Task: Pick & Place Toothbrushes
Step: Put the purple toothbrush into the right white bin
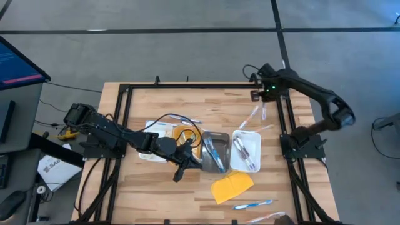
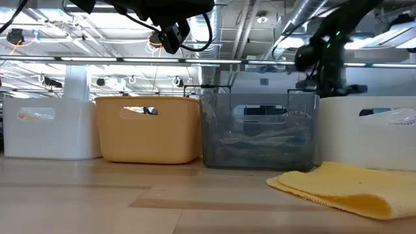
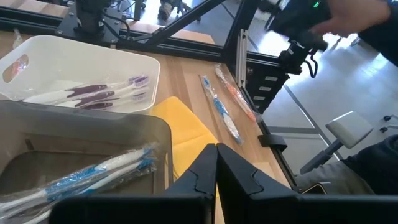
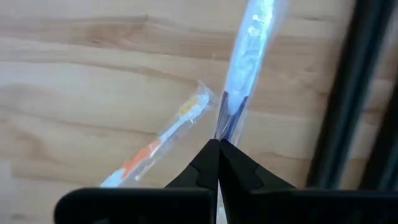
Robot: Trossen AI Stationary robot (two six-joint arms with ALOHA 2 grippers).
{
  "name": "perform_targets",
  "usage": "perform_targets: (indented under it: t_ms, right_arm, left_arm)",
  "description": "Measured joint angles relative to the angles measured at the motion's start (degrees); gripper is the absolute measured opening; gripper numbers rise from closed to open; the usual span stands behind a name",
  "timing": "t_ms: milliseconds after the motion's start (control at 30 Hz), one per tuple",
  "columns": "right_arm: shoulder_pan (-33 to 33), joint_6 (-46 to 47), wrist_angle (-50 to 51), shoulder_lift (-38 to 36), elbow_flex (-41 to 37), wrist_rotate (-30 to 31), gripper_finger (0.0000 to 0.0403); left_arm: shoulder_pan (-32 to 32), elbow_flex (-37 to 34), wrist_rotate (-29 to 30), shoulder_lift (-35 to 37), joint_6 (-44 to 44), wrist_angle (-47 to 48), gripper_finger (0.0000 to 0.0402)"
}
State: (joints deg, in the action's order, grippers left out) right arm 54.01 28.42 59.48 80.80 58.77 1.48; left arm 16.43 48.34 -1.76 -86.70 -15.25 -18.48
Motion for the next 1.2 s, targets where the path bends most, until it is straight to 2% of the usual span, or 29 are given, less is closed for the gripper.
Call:
perform_targets:
  t_ms: [100, 333, 433, 600, 800, 967, 1067, 1200]
  right_arm:
    - [-0.5, -1.6, 1.9, -5.8, 0.0, -0.9, 0.0]
    - [-6.1, -7.9, 3.7, -18.7, 0.0, -8.8, 0.0]
    - [-11.7, -5.8, 5.2, -23.0, 0.0, -10.6, 0.0]
    - [-25.5, 4.9, 6.6, -26.2, 0.0, -10.4, 0.0]
    - [-45.6, 20.5, 3.8, -23.9, 0.0, -5.0, 0.0]
    - [-58.8, 30.0, 3.3, -18.0, 0.0, -1.7, 0.0]
    - [-64.2, 33.4, 0.4, -14.2, 0.0, -0.4, 0.0]
    - [-67.6, 35.1, -1.6, -9.1, 0.0, 0.0, 0.0]
  left_arm:
    - [0.0, 0.0, 0.0, 0.0, 0.0, 0.0, 0.0001]
    - [-0.4, 0.0, 0.0, 0.0, 0.0, 0.0, 0.0001]
    - [-0.4, 0.0, 0.0, 0.0, 0.0, 0.0, 0.0001]
    - [-0.4, 0.0, 0.0, 0.0, 0.0, 0.0, 0.0001]
    - [-0.4, 0.0, 0.0, 0.0, 0.0, 0.0, 0.0001]
    - [-0.3, 0.0, 0.0, 0.0, 0.0, 0.0, 0.0001]
    - [-0.3, 0.0, 0.0, 0.0, 0.0, 0.1, 0.0001]
    - [-0.2, 0.0, 0.0, 0.0, -0.1, 0.1, 0.0001]
